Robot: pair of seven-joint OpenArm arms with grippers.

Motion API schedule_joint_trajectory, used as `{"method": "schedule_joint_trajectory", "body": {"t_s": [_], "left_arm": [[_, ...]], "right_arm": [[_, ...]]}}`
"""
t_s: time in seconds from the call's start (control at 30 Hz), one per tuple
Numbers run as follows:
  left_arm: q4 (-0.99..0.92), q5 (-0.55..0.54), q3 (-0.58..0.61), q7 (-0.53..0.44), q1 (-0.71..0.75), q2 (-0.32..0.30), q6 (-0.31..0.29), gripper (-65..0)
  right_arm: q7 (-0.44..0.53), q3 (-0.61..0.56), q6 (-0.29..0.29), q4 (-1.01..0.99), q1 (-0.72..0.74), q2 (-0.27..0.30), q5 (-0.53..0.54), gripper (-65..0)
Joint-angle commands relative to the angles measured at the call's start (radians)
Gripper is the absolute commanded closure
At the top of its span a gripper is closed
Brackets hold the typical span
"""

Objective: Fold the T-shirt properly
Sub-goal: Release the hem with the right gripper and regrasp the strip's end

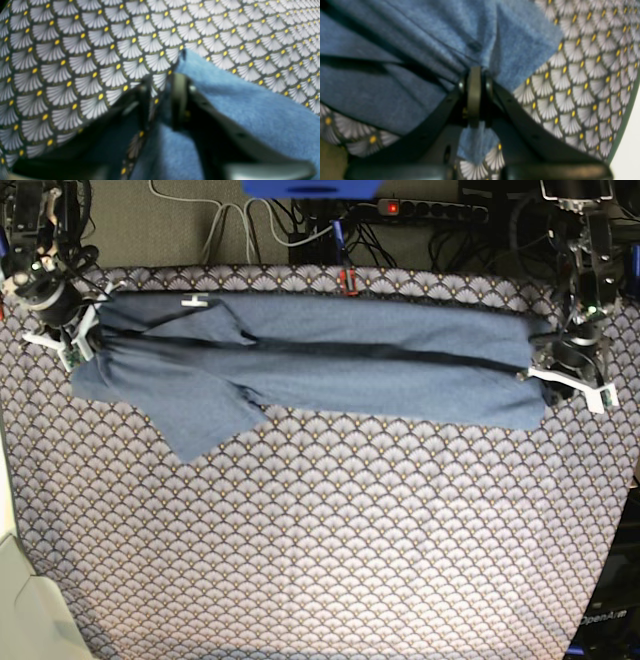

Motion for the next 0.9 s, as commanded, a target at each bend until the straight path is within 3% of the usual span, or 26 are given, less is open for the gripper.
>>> {"method": "schedule_joint_trajectory", "body": {"t_s": [0.0, 0.13, 0.4, 0.47, 0.63, 0.77, 0.87], "left_arm": [[0.006, -0.002, -0.007, -0.024, -0.007, -0.014, -0.002, -19.7], [-0.032, -0.002, -0.007, -0.024, -0.007, -0.014, -0.008, -20.9], [-0.068, -0.002, -0.002, -0.024, -0.015, -0.015, -0.008, -21.2], [-0.068, -0.002, -0.001, -0.024, -0.015, -0.015, -0.008, -21.2], [-0.065, -0.009, 0.001, -0.024, -0.012, -0.015, -0.008, -21.3], [-0.065, -0.011, 0.001, -0.024, -0.008, -0.014, -0.008, -21.3], [-0.066, -0.011, 0.001, -0.024, -0.007, -0.014, -0.008, -21.3]], "right_arm": [[0.002, 0.008, -0.011, 0.013, 0.000, 0.021, 0.000, 0.0], [-0.004, 0.006, -0.011, 0.013, 0.000, 0.021, 0.000, -2.3], [-0.004, 0.006, -0.011, 0.018, -0.003, 0.021, 0.000, -27.5], [-0.003, 0.012, -0.011, 0.021, -0.003, 0.022, 0.000, -30.6], [-0.003, 0.095, -0.009, 0.104, -0.007, 0.024, 0.005, -31.0], [-0.012, 0.155, 0.043, 0.179, 0.000, 0.024, 0.005, -31.0], [-0.083, 0.147, 0.071, 0.205, 0.075, 0.024, 0.002, -31.0]]}}
